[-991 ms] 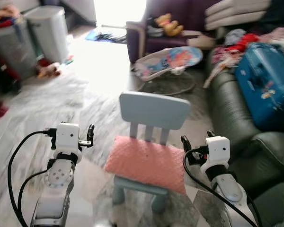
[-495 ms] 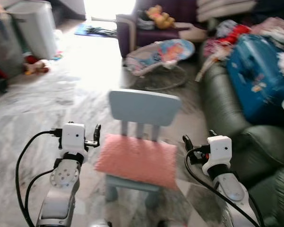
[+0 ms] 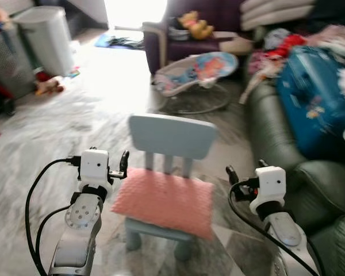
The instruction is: Move the pillow to the sofa
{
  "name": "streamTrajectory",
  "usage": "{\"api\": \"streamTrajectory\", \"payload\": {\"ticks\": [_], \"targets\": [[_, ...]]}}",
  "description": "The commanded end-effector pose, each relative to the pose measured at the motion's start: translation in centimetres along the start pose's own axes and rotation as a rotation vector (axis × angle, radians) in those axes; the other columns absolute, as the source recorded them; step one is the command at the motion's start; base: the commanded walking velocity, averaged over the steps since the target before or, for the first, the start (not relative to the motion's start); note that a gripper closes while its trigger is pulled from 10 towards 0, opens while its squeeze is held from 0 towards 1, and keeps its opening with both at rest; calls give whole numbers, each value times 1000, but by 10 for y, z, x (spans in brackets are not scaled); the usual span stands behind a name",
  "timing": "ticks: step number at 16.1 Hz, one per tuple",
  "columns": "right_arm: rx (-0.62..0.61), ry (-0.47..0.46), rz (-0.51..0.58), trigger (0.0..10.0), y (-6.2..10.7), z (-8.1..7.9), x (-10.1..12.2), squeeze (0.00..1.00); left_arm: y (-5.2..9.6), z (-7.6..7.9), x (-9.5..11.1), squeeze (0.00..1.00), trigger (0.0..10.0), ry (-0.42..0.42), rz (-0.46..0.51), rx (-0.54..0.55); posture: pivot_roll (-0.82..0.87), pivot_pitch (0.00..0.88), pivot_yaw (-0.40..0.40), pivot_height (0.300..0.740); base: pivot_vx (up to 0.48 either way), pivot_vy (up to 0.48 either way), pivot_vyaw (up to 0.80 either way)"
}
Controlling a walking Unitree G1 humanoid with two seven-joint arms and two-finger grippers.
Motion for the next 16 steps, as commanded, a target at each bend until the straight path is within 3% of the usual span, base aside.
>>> {"api": "streamTrajectory", "payload": {"ticks": [1, 4, 16], "targets": [[8, -9, -13, 10000, -1, -2, -3, 0, 1, -6, 0, 0, 10000, 1, -7, 18, 21, 12, -16, 740, 315, 360, 0], [7, -8, -13, 10000, -1, -2, -3, 0, 0, -4, 1, 0, 10000, -11, -3, 4, 19, 10, -15, 740, 314, 364, 0], [11, -19, -21, 10000, 0, -5, -5, 0, 4, 2, -2, 0, 10000, -10, -18, -21, 27, 18, -15, 740, 20, 0, -76]]}}
Point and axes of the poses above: a point about 5 cm out from each wrist's last joint towards the gripper, its own y axis pointing back from the gripper into the wrist, its own x axis along the axis of the wrist's last joint, z = x × y, the point moved 5 cm from there along -y, pointing out of the wrist towards the gripper, and after that the axes turned 4 degrees about y, right-handed, at the moved point
